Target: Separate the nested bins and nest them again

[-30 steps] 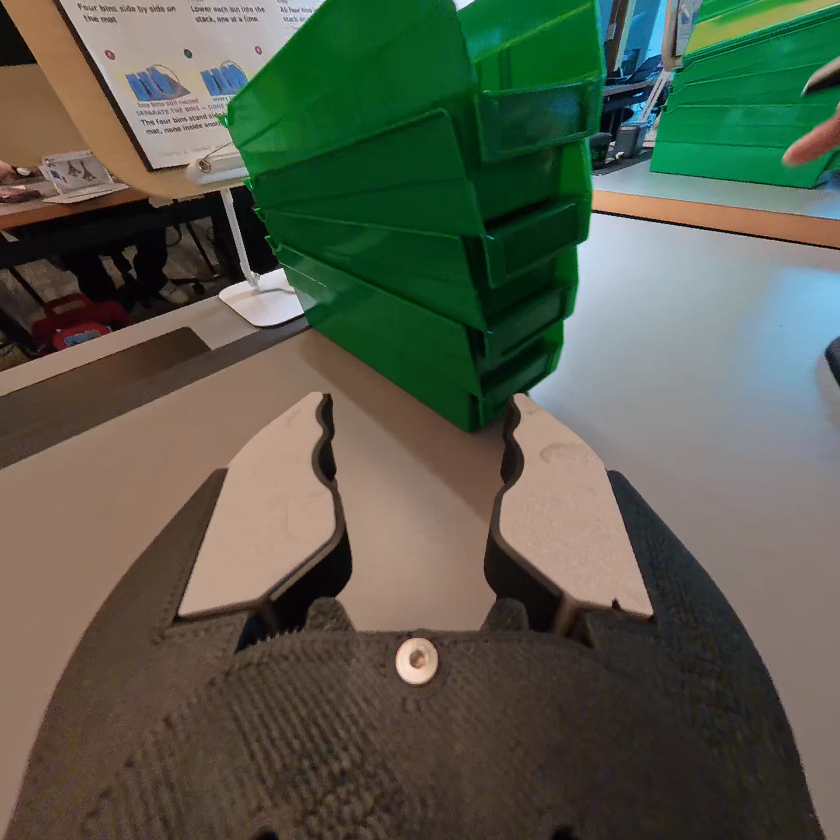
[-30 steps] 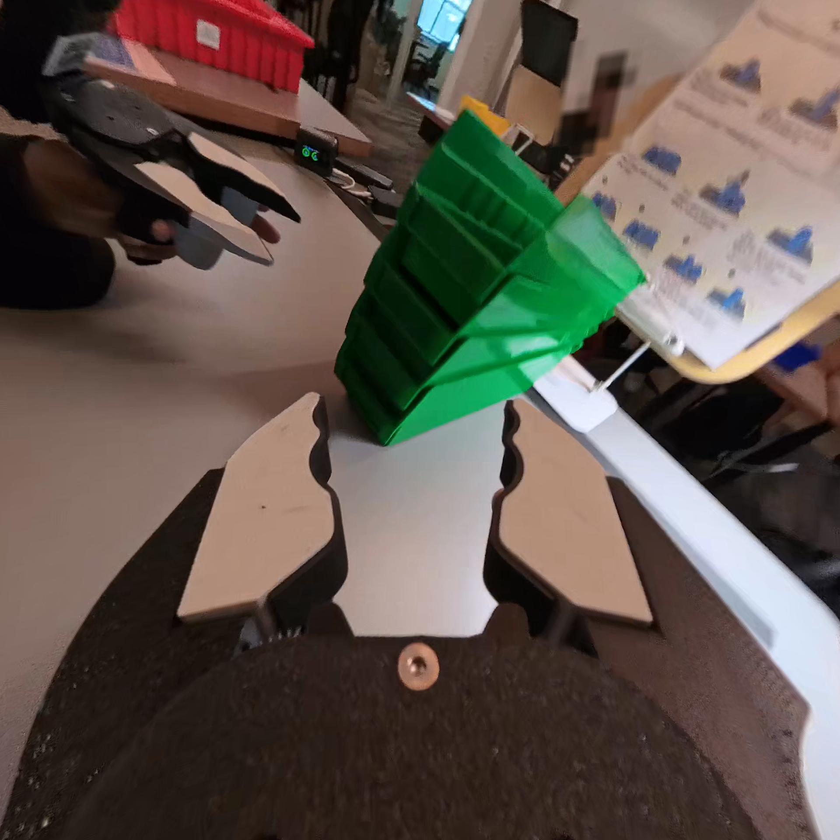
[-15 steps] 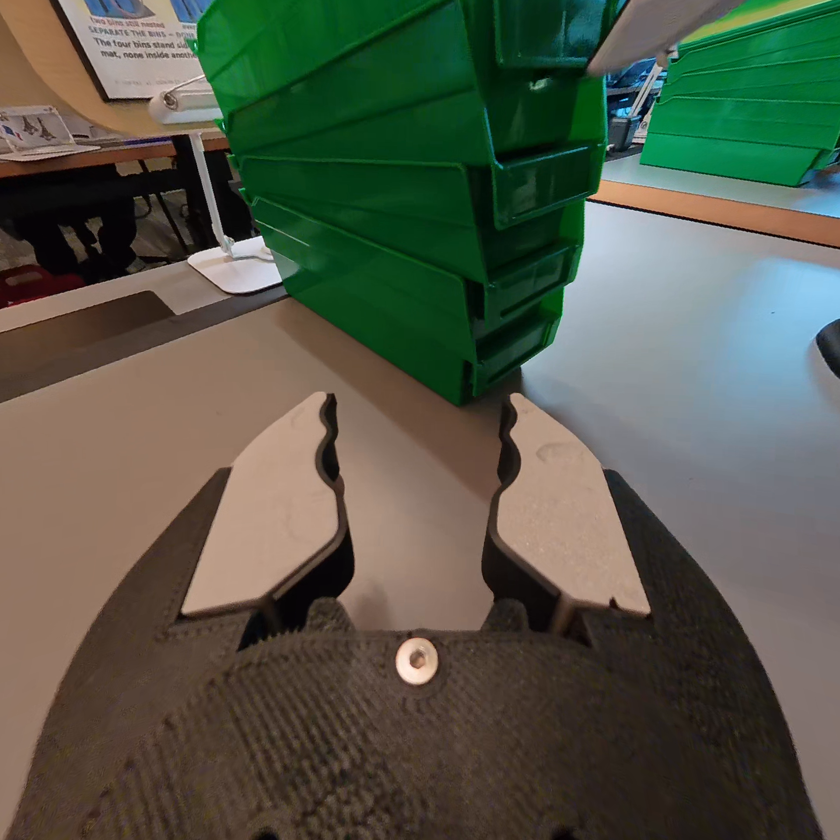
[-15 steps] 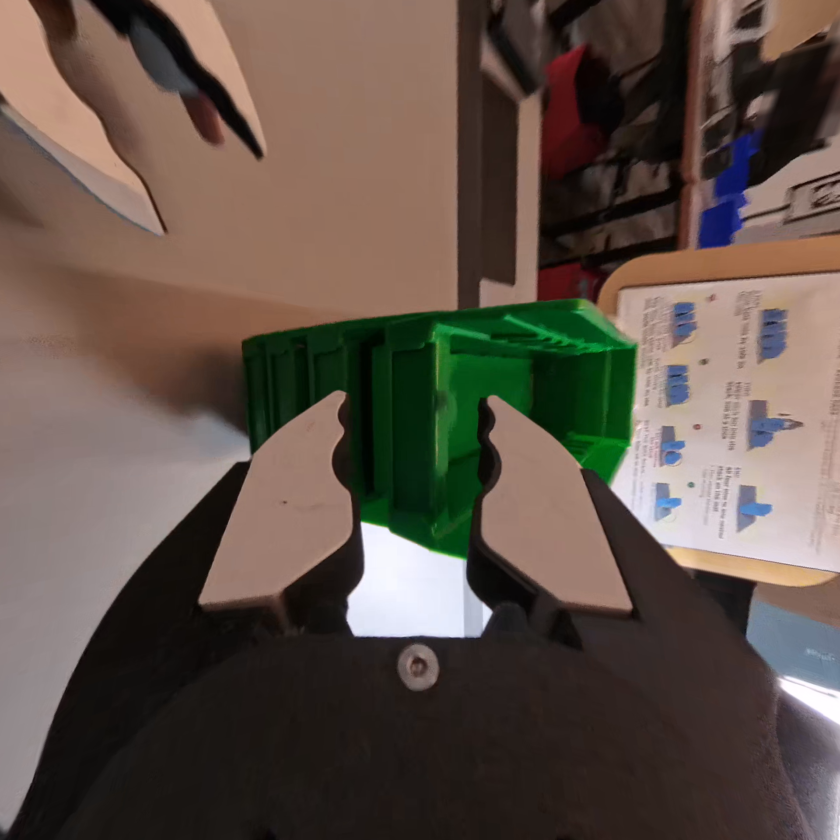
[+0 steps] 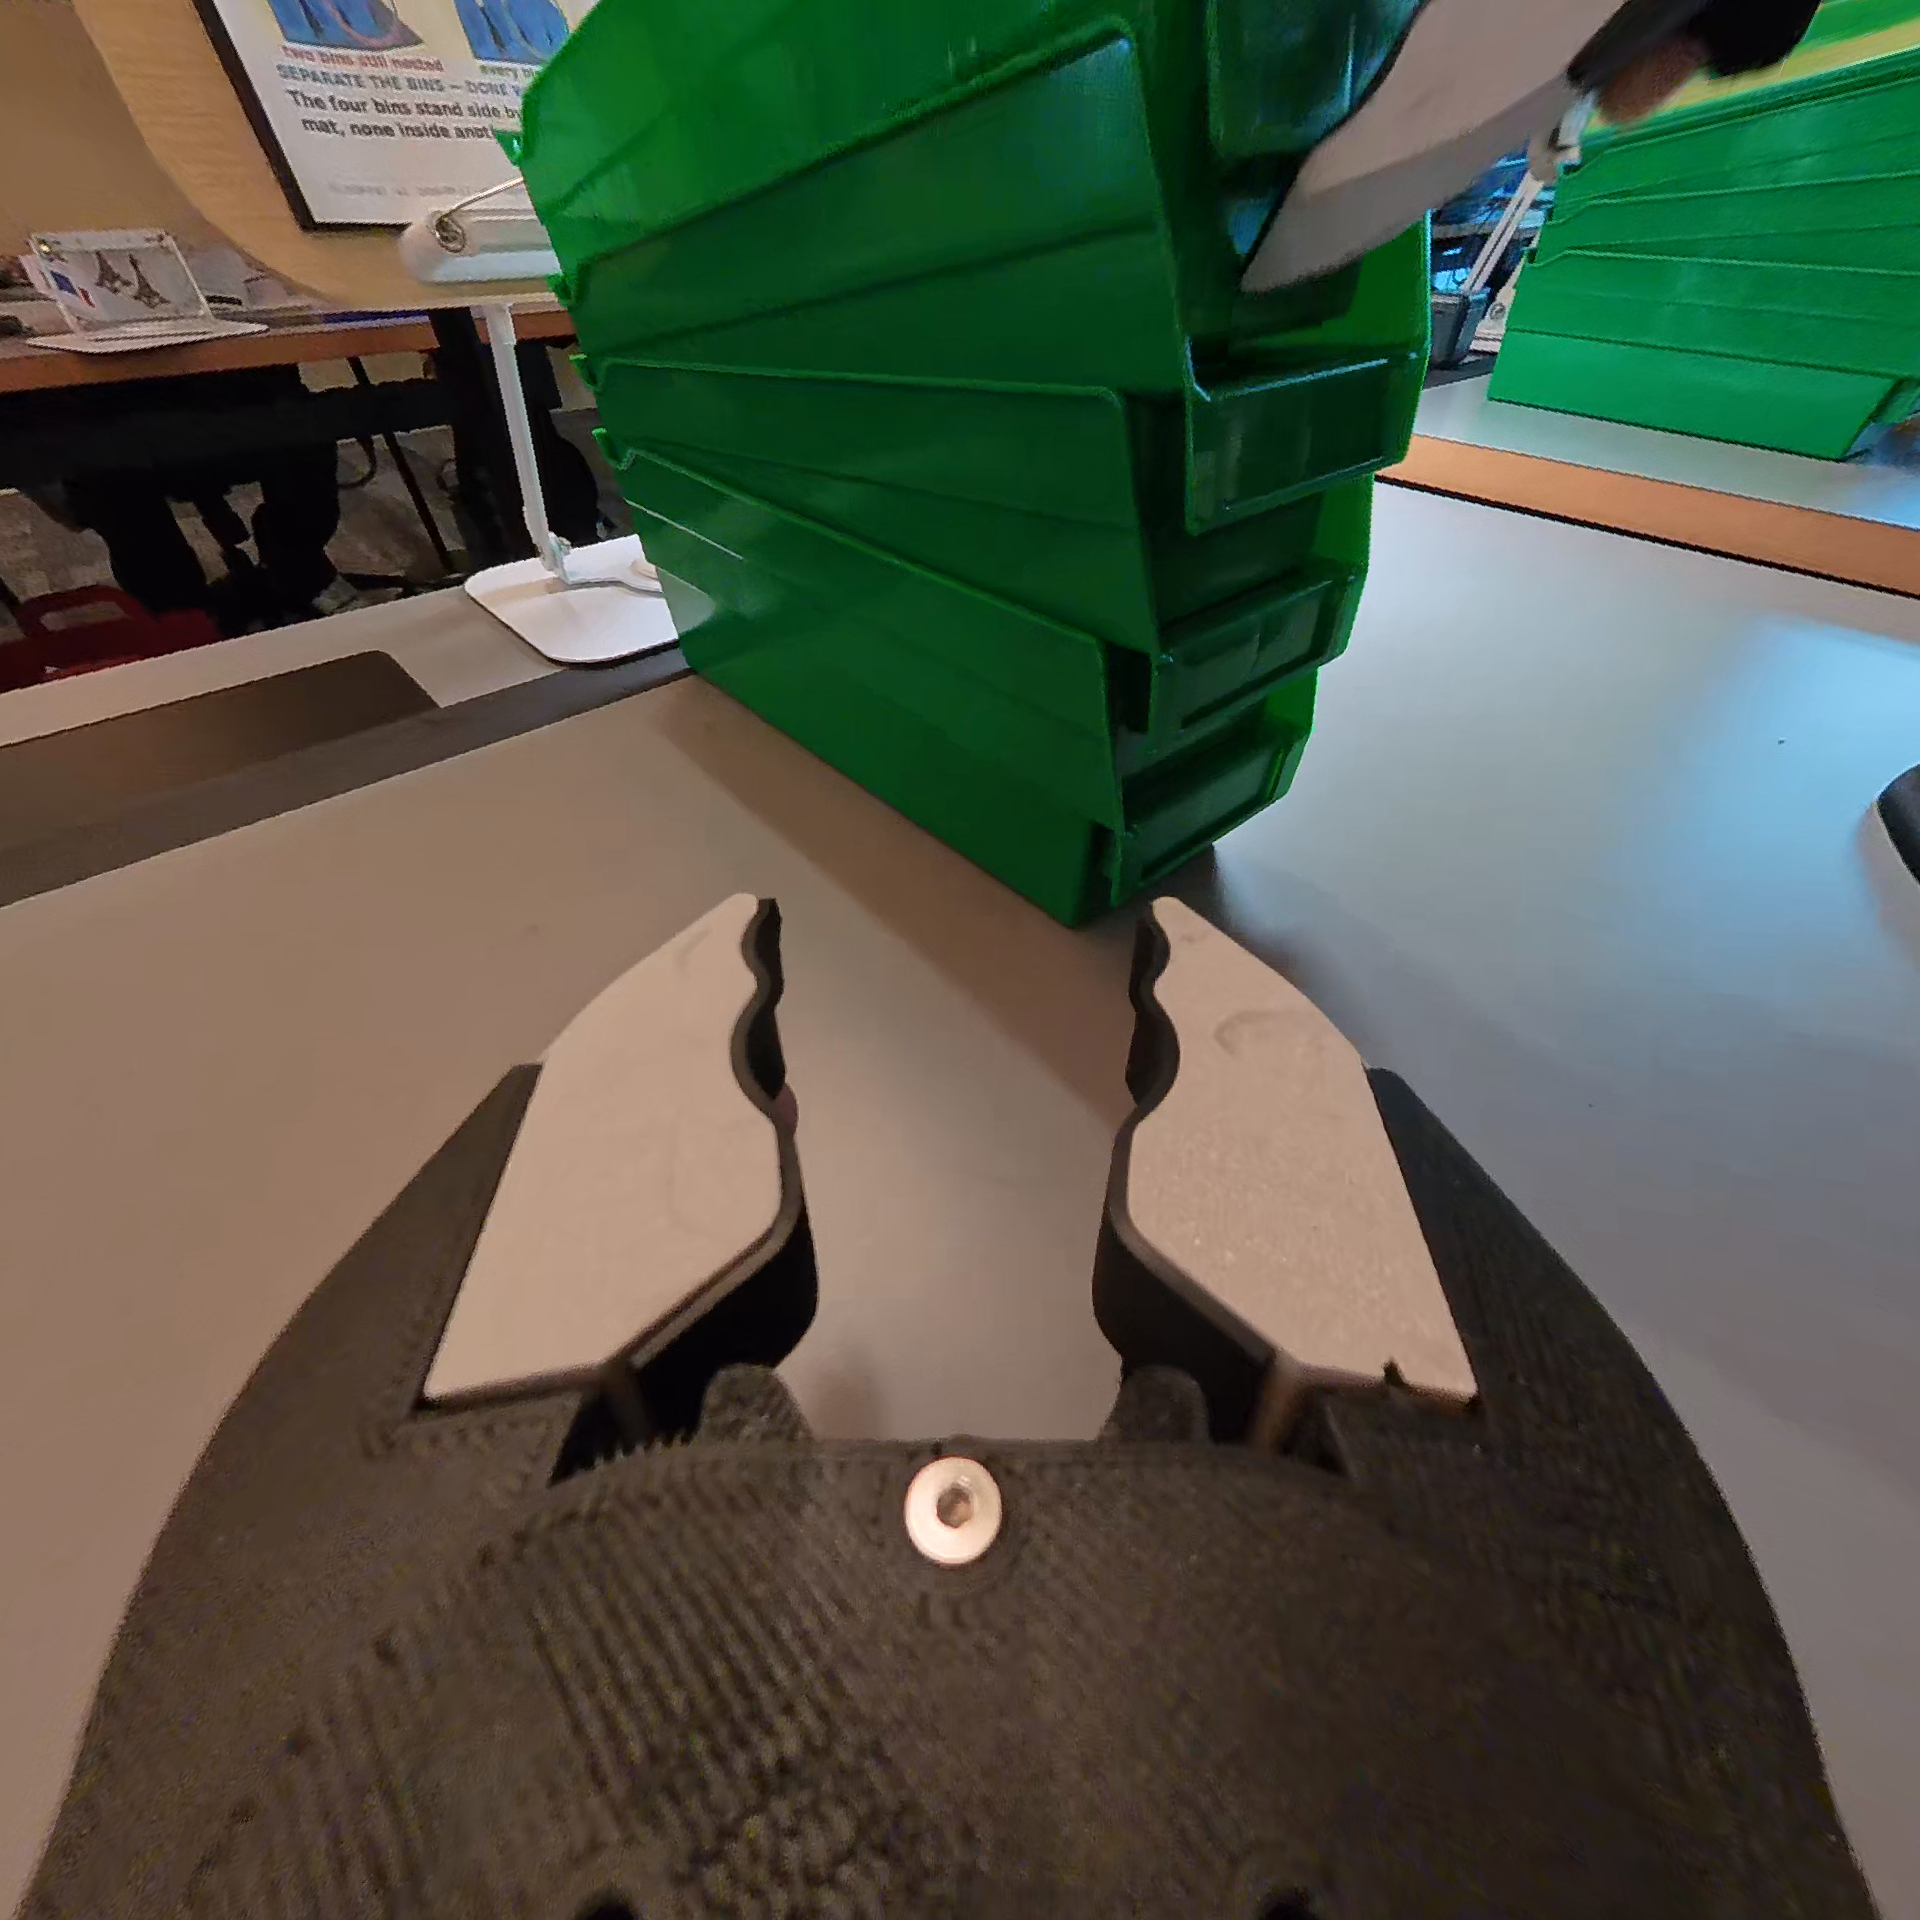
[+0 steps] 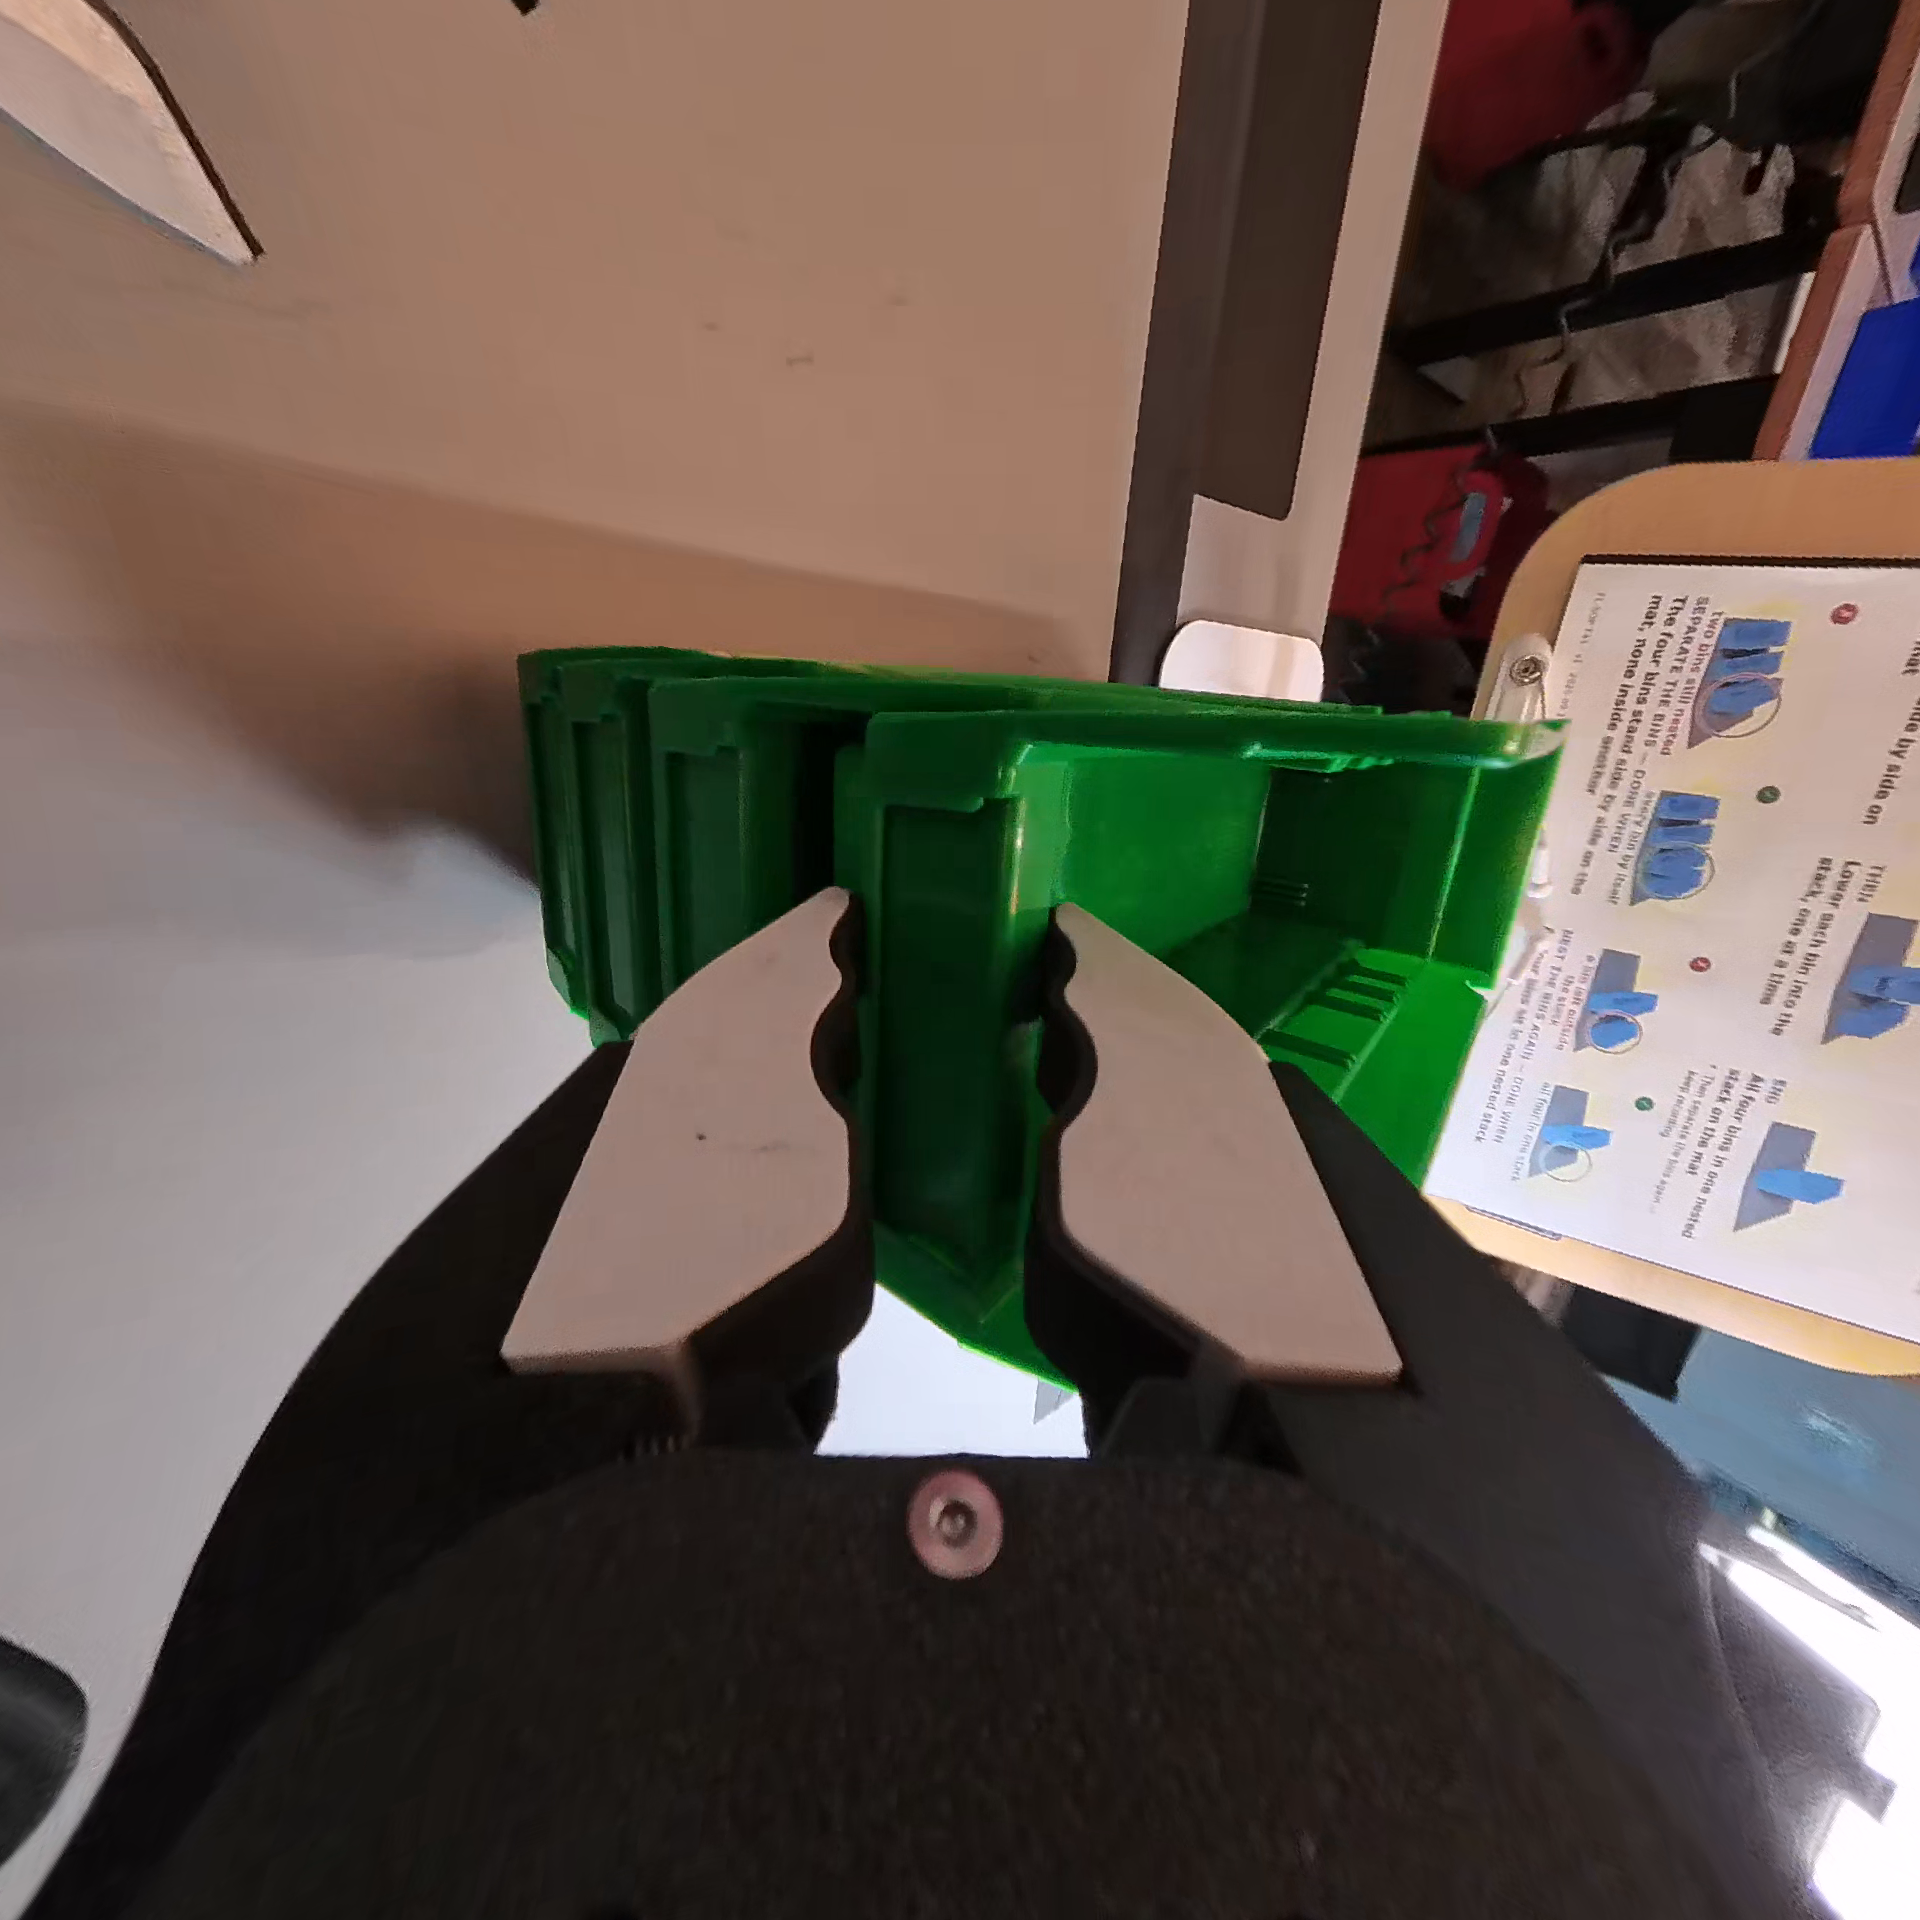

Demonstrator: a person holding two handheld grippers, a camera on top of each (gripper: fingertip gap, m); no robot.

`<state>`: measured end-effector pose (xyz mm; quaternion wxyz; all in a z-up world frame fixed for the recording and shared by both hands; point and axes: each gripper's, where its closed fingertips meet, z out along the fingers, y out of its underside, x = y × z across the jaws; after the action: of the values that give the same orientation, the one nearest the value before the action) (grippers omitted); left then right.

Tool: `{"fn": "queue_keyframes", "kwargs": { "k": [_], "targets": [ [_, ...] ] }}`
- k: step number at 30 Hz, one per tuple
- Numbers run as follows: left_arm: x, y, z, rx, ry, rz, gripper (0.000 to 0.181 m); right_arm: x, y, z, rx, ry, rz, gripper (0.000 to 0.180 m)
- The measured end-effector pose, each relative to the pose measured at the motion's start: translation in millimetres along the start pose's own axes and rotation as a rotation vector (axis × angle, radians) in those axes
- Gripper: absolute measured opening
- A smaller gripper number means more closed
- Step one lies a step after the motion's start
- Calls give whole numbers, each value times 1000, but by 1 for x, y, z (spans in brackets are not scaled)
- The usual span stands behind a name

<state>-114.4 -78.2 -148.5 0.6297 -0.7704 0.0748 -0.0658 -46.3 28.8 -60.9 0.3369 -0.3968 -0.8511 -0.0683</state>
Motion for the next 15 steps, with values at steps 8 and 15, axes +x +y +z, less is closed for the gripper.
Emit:
{"fn": "queue_keyframes", "kwargs": {
  "k": [8, 15],
  "targets": [
    [3, 2, 1, -11, 3, 30, 64, 40, -5, -36, 107, -158, 97, 31],
    [0, -3, -2, 4, -5, 20, 64, 86, -2, -85, 191, -46, 130, 31]
  ]
}}
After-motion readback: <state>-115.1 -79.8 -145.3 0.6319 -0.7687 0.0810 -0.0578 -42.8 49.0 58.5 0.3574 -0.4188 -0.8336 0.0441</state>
